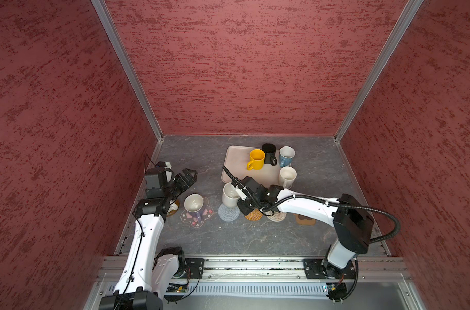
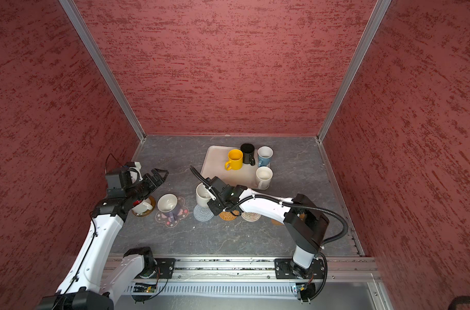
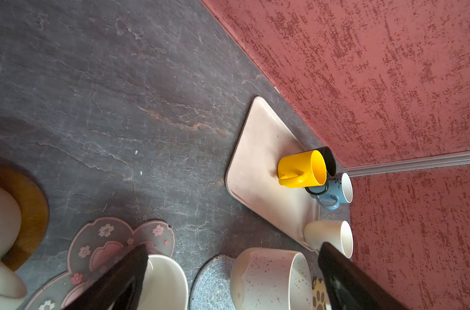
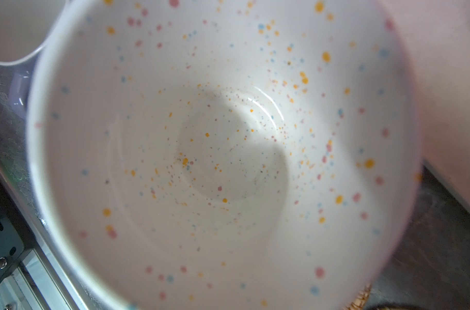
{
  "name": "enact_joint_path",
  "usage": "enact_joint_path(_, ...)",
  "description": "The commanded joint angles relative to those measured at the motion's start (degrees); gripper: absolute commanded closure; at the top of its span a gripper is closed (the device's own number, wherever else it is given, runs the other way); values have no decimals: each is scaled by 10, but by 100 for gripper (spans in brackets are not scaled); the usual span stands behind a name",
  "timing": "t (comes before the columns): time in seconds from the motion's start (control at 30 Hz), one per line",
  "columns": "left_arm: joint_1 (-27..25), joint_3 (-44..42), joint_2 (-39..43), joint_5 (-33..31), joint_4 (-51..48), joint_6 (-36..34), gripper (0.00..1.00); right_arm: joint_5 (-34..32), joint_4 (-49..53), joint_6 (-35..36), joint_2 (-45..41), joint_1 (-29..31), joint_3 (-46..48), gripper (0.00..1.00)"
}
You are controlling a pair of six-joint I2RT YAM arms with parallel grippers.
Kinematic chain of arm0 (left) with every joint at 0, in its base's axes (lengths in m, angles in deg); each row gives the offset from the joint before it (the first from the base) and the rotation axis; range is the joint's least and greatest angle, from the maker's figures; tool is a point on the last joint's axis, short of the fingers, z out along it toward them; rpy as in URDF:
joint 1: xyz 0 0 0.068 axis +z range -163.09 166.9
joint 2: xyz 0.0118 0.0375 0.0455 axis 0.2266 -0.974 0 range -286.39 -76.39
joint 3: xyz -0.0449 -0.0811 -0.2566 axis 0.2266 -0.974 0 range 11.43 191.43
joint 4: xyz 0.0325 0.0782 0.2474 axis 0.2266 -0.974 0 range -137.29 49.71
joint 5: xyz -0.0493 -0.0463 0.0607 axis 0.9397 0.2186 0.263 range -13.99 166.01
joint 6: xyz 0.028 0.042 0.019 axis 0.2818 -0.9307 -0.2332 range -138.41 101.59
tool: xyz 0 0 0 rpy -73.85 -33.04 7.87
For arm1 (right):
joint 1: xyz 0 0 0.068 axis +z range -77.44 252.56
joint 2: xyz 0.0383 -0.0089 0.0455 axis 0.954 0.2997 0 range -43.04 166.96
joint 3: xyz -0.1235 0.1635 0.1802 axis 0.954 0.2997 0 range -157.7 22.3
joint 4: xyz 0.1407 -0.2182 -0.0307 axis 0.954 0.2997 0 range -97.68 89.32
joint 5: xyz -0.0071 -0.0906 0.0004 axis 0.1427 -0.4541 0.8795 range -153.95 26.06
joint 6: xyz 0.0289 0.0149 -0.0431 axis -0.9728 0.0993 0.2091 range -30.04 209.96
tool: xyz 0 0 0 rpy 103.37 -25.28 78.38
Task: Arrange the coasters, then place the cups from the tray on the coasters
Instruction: 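Carry the speckled mug to the blue knit coaster while the left arm draws back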
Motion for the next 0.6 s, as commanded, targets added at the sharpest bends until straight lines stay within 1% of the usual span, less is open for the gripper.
enact_joint_path(0.0,10,-13,10,9,15,-1,1,-18,-53,14,-2,8,-35,100)
enact_joint_path(0.23,26,-14,12,9,17,-2,0,-27,-57,17,12,22,-37,100)
enact_joint_path(0.57,29,-13,11,9,13,-3,0,-33,-48,21,33,30,-50,100)
